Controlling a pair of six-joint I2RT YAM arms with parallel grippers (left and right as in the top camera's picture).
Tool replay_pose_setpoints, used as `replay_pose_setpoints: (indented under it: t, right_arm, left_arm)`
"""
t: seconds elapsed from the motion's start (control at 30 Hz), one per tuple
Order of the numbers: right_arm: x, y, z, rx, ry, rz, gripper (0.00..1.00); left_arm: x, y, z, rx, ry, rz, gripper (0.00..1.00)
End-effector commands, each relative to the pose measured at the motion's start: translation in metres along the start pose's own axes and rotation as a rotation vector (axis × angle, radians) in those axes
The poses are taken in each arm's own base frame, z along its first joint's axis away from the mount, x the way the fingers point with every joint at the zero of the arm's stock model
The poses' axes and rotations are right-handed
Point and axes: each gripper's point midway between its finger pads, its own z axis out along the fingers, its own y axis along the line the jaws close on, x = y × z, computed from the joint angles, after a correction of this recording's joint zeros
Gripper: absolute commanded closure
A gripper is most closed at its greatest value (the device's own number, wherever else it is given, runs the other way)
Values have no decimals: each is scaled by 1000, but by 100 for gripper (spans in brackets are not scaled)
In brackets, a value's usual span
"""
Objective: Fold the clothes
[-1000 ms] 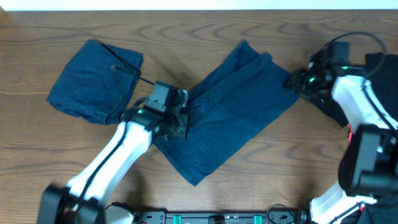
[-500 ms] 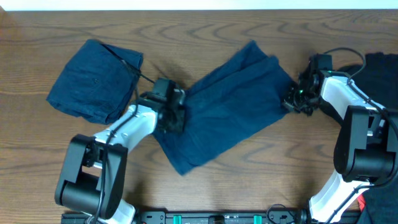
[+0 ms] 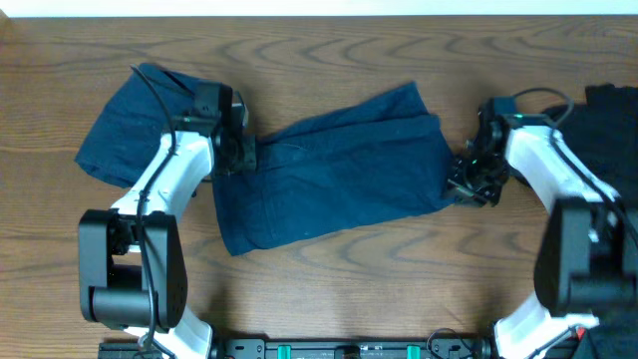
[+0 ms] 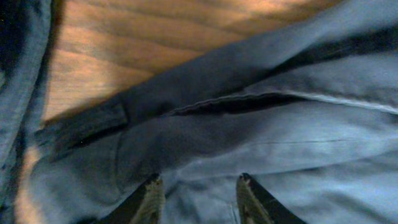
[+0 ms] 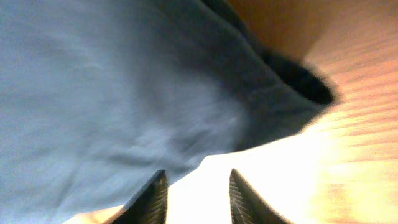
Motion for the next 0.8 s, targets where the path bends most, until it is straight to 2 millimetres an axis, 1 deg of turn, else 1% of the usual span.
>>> replay_pose_setpoints:
  t: [0.0, 0.03, 0.1, 0.13, 0.2, 0.23, 0.27, 0.3, 0.33, 0.47, 0.57, 0.63, 0.7, 0.73, 0.77]
  right_arm:
    - [-15, 16, -52, -67, -205, -124, 57]
    - [-21, 21, -62, -88, -257, -135, 55]
    - [-33, 31, -80, -127, -352, -157, 56]
    - [-38, 36, -84, -146, -385, -169, 60]
    - [-47, 44, -86, -172, -416, -153, 73]
    - [-50, 48, -82, -182, -419, -152, 79]
    - [-53, 52, -77, -186, -417, -152, 89]
    - [-56, 56, -67, -185, -403, -152, 96]
    - [-57, 58, -60, -183, -390, -145, 99]
    - [-63, 71, -12, -196, -307, -100, 99]
    - [-68, 91, 19, -267, -258, -115, 99]
    - [-74, 100, 37, -308, -240, -66, 99]
    - [-87, 109, 49, -360, -251, 18, 99]
    - [-97, 117, 51, -401, -276, 44, 99]
    - [-110, 130, 48, -469, -319, 44, 99]
  left_arm:
    - [-16, -24, -40, 74, -55, 45, 54]
    - [-13, -34, -45, 113, -49, 52, 49]
    - [0, -54, -53, 200, -10, 67, 45]
    - [8, -62, -54, 229, 18, 74, 45]
    - [25, -74, -52, 253, 81, 88, 46]
    - [33, -78, -49, 253, 106, 101, 51]
    - [41, -82, -46, 253, 127, 114, 68]
    - [52, -87, -40, 253, 151, 132, 77]
    - [58, -89, -36, 253, 165, 144, 80]
    - [89, -99, -8, 257, 208, 199, 81]
    - [101, -102, 12, 271, 182, 233, 81]
    - [106, -101, 24, 278, 158, 237, 81]
    - [113, -97, 31, 279, 152, 237, 81]
    - [116, -96, 34, 278, 157, 234, 81]
    - [121, -92, 37, 267, 165, 232, 81]
